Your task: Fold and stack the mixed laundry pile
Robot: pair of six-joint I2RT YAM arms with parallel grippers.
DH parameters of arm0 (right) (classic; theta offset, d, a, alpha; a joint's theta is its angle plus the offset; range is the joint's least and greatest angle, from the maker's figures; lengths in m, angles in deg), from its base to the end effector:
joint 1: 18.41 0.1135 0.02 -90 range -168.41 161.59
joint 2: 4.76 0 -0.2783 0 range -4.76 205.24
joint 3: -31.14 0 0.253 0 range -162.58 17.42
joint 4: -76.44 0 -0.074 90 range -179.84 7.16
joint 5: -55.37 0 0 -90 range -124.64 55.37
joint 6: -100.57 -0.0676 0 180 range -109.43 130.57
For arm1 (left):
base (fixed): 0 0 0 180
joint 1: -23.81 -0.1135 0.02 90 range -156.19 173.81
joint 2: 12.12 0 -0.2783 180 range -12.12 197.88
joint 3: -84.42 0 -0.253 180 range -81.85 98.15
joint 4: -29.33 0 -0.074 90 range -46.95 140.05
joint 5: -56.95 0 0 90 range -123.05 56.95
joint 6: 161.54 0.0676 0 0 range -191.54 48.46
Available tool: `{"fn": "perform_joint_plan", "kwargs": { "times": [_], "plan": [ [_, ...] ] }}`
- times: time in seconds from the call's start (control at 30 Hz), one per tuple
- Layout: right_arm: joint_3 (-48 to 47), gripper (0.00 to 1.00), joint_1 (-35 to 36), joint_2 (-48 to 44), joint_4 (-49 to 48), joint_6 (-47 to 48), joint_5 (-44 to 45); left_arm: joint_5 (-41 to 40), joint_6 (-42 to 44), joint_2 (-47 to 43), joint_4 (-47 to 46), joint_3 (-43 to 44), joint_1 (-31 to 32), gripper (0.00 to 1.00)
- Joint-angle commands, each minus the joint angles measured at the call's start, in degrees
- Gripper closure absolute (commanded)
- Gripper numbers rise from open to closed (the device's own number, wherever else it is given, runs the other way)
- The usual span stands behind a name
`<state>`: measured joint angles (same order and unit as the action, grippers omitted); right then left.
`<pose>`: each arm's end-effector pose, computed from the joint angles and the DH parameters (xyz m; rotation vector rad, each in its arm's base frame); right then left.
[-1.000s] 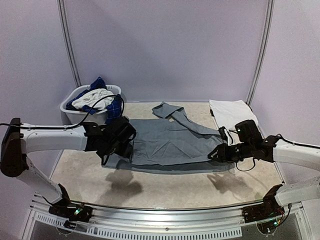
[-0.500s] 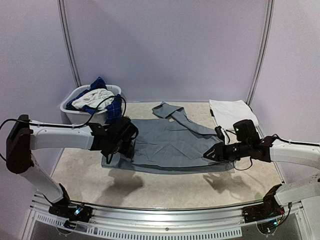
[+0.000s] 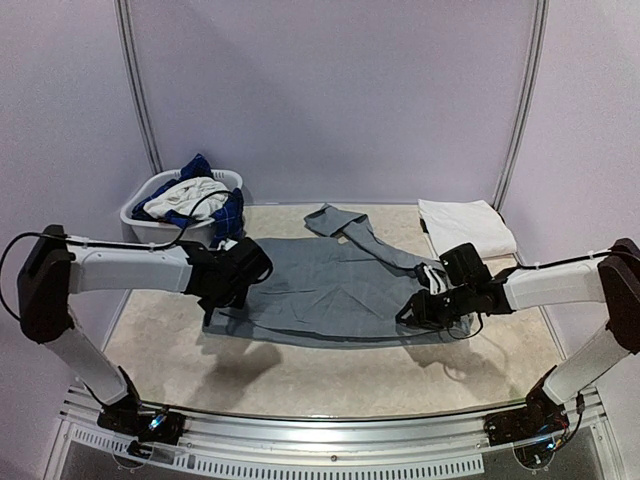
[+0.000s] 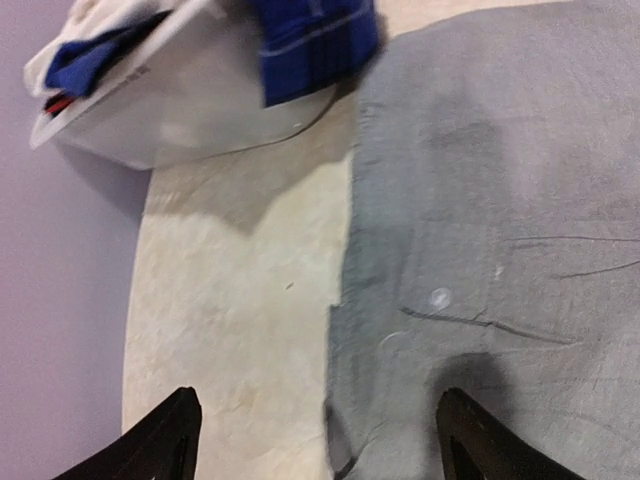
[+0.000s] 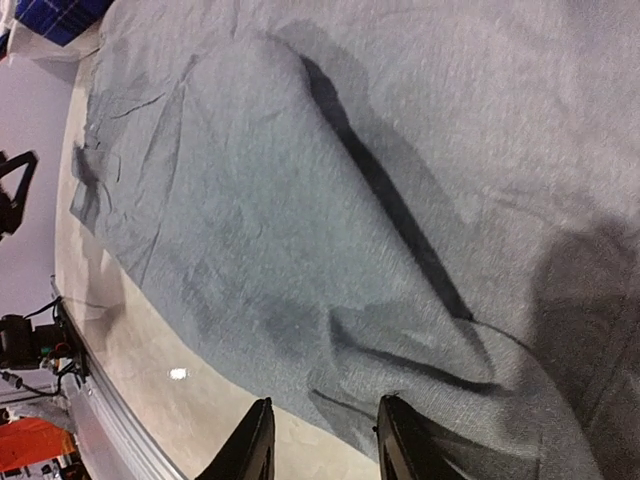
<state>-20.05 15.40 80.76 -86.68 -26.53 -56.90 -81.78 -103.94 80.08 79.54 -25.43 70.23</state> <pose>0.2290 0.1842 0.1418 -0.1073 2.6487 0.9641 0.2445 -0.1832 0.1837 0.1200 2.3148 0.5800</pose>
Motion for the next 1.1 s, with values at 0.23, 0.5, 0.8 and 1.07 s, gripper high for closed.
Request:
{"fn": "perform_joint_plan", "kwargs": {
  "times": [0.23, 0.5, 0.8, 1.07],
  "plan": [
    [0.41, 0.11, -2.04, -19.15, 18.84, 0.85, 18.13, 16.22, -7.89, -23.70, 0.84, -14.68, -7.74, 0.13],
    [6.62, 0.11, -3.98, -32.96, 33.06, -9.85, 27.78, 24.29, -11.58, -33.42, -5.19, -25.80, -12.37, 0.15],
    [11.84, 0.18, -3.94, -38.83, 33.22, -9.58, 26.15, 33.06, -11.52, -27.64, -15.28, -31.28, -16.50, 0.26],
    [14.05, 0.23, -3.99, -30.45, 21.80, -5.79, 19.76, 33.33, -11.10, -24.79, -18.11, -31.77, -16.80, 0.32]
  ]
}}
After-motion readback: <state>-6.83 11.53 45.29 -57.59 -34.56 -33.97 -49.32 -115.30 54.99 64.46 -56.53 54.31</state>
